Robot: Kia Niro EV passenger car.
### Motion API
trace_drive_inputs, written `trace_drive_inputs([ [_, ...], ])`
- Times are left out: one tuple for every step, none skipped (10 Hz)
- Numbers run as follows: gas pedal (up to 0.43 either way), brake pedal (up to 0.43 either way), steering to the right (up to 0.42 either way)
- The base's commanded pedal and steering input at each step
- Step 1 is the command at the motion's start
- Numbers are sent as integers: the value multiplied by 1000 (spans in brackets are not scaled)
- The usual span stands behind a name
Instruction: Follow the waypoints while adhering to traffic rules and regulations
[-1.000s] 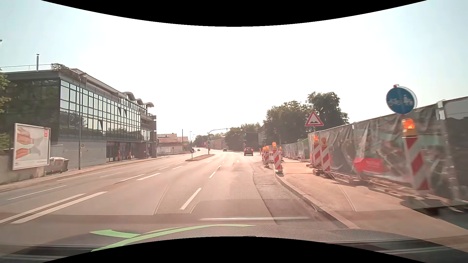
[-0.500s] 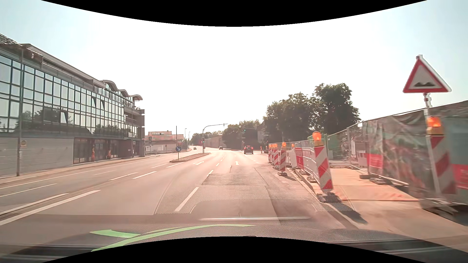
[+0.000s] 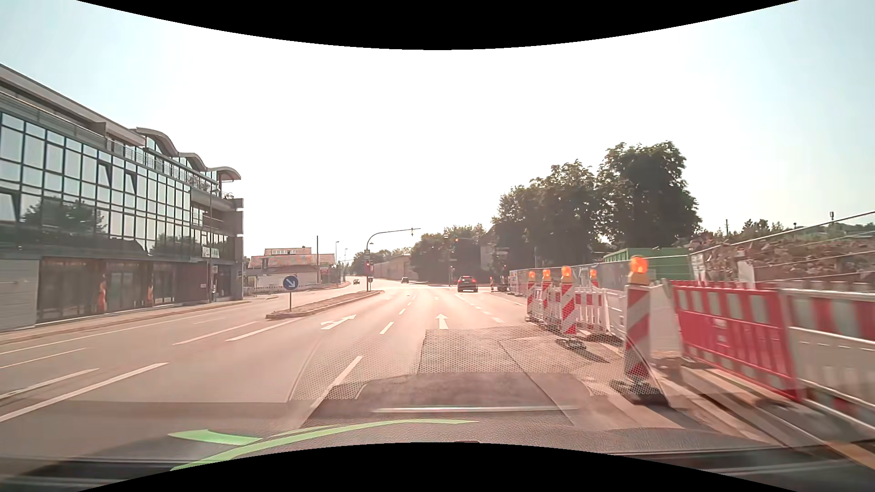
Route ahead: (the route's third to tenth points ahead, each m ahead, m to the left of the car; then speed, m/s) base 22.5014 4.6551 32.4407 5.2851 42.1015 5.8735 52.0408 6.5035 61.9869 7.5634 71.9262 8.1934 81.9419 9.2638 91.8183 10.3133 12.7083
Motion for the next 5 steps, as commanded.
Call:
trace_drive_inputs([
  [0, 0, 1],
  [0, 0, 0],
  [0, 24, 1],
  [0, 189, 0],
  [0, 287, 0],
])
